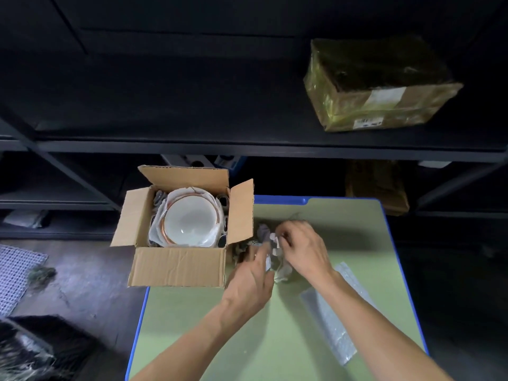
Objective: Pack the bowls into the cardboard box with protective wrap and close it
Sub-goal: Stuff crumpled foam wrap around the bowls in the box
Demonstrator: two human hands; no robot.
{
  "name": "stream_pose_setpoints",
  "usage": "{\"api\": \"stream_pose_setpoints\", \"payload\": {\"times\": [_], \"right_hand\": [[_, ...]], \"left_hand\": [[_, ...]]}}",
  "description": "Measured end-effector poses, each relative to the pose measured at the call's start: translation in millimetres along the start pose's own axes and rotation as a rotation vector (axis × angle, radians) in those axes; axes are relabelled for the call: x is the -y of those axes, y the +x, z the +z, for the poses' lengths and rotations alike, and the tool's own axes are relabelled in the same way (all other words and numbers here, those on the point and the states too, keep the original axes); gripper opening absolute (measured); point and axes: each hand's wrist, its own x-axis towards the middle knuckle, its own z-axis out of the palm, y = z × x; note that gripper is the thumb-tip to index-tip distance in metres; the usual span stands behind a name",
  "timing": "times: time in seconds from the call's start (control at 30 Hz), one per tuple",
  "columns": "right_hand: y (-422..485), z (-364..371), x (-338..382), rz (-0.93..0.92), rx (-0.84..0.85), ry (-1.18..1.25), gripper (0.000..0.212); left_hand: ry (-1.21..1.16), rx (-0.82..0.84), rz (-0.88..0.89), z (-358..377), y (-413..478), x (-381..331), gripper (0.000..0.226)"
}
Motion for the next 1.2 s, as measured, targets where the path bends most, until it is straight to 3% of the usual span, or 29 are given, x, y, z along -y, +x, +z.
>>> {"api": "stream_pose_setpoints", "payload": {"times": [0.2,0.33,0.5,0.6,0.73,1.07,1.2], "right_hand": [[-33,-40,5,0.055,0.158,0.257,0.012],[-49,-51,11,0.098,0.21,0.358,0.026],[-65,-61,16,0.121,0.153,0.506,0.023],[-70,-73,24,0.062,0.216,0.436,0.024],[-66,-87,44,0.04,0.287,0.482,0.023],[-35,-71,106,-0.173,0.198,0.338,0.027],[-25,-62,125,-0.171,0.174,0.29,0.032]], "left_hand": [[-0.075,0.012,0.134,2,7,-16,0.073],[-0.107,0.011,0.172,0,6,-22,0.048],[-0.046,-0.045,0.168,-18,-9,-31,0.021],[-0.042,-0.079,0.185,-30,-20,-30,0.017],[-0.071,-0.133,0.188,-50,-36,-26,0.028],[-0.2,-0.294,0.126,-104,-50,3,0.024],[-0.229,-0.341,0.119,-130,-41,18,0.016]]}}
